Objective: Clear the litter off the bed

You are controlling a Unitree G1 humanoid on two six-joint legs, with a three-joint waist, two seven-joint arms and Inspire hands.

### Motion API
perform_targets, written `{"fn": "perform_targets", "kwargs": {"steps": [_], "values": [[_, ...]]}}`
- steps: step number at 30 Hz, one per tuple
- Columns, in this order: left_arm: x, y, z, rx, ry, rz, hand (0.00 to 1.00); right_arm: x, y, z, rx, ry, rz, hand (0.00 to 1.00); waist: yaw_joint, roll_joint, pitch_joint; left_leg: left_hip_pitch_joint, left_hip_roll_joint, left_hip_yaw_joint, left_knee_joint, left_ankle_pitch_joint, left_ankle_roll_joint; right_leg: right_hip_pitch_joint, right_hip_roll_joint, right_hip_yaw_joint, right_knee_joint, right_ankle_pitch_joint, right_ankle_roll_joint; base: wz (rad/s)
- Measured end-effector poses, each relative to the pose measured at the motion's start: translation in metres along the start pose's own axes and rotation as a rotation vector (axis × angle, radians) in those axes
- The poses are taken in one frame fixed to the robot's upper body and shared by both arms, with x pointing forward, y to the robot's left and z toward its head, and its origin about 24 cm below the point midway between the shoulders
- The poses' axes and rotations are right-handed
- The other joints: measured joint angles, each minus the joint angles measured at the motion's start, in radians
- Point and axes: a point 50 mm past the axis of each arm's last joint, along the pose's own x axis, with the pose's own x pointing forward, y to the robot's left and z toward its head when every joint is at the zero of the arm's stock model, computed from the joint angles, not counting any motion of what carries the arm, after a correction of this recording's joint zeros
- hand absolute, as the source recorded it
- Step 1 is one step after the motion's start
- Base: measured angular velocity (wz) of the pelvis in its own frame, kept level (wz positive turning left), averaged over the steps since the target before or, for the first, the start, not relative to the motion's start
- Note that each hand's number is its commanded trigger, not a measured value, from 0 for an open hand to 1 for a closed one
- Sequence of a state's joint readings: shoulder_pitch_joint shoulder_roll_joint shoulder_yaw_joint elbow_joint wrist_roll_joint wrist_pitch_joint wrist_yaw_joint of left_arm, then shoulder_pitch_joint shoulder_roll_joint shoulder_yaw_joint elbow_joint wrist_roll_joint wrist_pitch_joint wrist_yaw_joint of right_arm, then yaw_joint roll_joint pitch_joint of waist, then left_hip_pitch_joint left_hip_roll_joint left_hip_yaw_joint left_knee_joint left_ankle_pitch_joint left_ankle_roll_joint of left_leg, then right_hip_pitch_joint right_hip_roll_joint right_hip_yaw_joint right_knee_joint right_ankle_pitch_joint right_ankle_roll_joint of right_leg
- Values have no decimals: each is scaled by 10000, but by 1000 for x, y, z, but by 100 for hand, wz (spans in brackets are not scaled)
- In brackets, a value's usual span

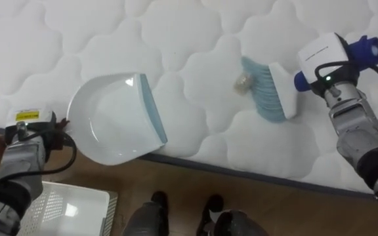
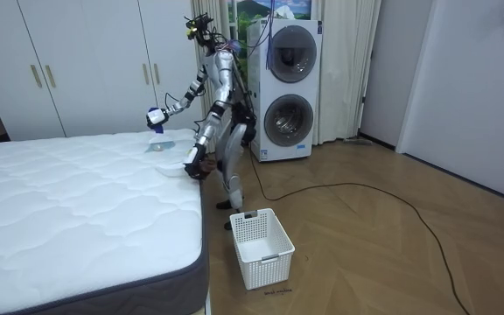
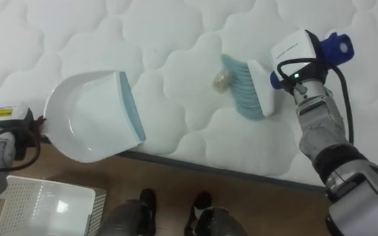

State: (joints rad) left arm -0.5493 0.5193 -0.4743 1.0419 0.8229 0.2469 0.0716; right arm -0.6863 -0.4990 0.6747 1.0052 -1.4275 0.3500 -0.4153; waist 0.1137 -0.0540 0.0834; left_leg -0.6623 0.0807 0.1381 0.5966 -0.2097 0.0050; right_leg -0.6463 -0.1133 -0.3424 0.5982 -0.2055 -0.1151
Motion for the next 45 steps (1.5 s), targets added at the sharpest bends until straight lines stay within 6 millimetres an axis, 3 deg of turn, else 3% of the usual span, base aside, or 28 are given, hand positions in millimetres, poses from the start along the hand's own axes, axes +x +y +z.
{"fn": "perform_targets", "kwargs": {"steps": [10, 17, 22, 27, 45], "values": [[-2, -9, -4, 306, 382, -361, 100, 4, -17, 14, 248, -261, -484, 100, -163, 15, -15, 476, -30, 279, -306, 62, -28, 193, 78, 389, -95, 19, 32, -8], [-2, -11, -8, 590, 689, -546, 100, 5, -38, 26, 752, -213, -954, 100, -301, 24, -28, 527, -34, 261, -562, 176, -87, 179, 147, 420, -278, 160, -42, -5], [-3, -14, -8, 647, 706, -678, 100, 2, -64, 56, 2229, -809, -1311, 100, -326, 48, -43, 682, -31, 243, -700, 254, -128, 299, 186, 411, -373, 204, -74, 1], [-5, -22, 5, 537, 440, -926, 100, 0, -96, 88, 3675, -1554, -1434, 100, -168, 179, -117, 792, -84, 232, -812, 273, -112, 386, 118, 346, -420, 200, -63, 6], [-5, -28, 16, 188, -4, -1185, 100, -3, -117, 105, 4828, -2494, -762, 100, 50, 209, -99, 410, -100, 220, -518, 273, -85, 75, 33, 318, -225, 89, -10, 1]]}}
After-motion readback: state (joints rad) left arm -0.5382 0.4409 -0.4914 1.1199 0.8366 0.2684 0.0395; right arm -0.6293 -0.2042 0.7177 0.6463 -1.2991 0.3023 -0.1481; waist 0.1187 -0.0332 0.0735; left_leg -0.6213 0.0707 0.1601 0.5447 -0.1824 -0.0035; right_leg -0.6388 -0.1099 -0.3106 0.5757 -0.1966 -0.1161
